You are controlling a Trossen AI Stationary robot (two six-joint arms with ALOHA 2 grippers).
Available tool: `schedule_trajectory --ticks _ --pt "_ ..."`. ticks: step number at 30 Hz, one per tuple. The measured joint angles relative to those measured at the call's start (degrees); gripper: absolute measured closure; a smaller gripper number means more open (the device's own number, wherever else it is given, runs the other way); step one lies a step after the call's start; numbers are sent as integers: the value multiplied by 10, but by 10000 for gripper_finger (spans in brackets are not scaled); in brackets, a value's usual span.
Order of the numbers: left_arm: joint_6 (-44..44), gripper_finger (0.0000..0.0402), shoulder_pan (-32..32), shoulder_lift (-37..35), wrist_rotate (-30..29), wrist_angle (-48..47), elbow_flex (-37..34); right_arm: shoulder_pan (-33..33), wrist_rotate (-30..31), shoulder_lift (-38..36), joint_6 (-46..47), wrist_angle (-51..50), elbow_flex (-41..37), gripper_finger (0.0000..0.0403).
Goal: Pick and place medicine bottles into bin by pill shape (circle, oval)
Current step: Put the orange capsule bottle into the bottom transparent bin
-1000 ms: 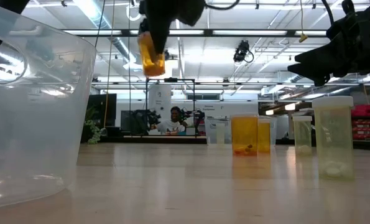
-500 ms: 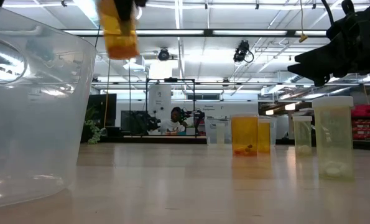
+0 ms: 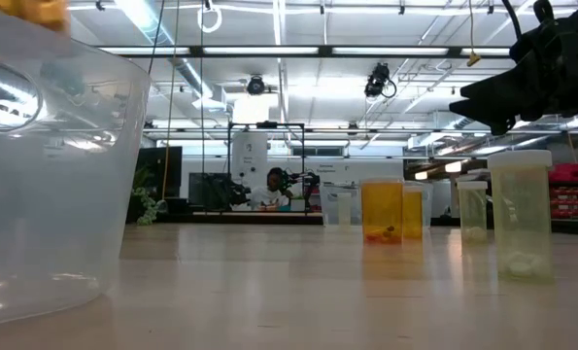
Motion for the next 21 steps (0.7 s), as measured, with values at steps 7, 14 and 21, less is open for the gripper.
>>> schedule_trajectory --ticks 7,14,21 --pt "-6 164 -9 0 29 2 -85 0 0 0 0 0 0 166" --pt "36 183 1 0 50 43 -158 0 0 0 0 0 0 166" --pt "61 163 6 0 52 101 -213 0 0 0 0 0 0 166"
